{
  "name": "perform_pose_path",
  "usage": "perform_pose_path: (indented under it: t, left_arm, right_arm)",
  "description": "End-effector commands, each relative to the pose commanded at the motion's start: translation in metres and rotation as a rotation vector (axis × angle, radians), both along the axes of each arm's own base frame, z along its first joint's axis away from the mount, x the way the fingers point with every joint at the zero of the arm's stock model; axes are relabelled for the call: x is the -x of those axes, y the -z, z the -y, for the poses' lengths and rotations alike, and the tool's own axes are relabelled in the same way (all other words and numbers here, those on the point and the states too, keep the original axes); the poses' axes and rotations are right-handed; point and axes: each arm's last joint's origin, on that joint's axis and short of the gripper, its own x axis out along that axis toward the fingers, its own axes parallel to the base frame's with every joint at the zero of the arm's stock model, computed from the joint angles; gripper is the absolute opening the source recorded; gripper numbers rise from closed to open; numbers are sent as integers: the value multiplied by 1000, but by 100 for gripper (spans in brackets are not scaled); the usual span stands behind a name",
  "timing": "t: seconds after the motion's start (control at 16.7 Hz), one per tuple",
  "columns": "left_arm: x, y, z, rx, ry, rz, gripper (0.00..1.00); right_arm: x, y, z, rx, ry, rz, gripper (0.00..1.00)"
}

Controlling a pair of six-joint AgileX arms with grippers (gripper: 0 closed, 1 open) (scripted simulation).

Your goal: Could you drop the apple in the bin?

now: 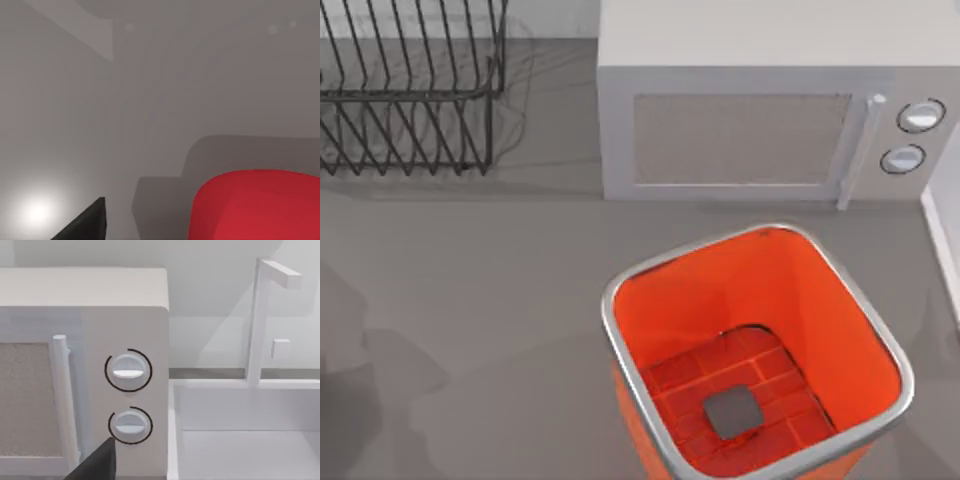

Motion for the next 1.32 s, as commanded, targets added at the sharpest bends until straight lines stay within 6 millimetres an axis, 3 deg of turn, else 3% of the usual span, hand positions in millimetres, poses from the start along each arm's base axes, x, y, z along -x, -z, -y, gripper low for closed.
perform_pose_path:
  t: [0.78, 1.26, 1.32]
  left_arm:
    - [0, 0, 0, 0, 0, 0, 2]
    - [0, 0, 0, 0, 0, 0, 0]
    - [6, -9, 0, 51, -14, -25, 0]
  right_arm:
    - [0, 0, 0, 0, 0, 0, 100]
    - [0, 0, 0, 0, 0, 0, 100]
    - [0, 0, 0, 0, 0, 0, 100]
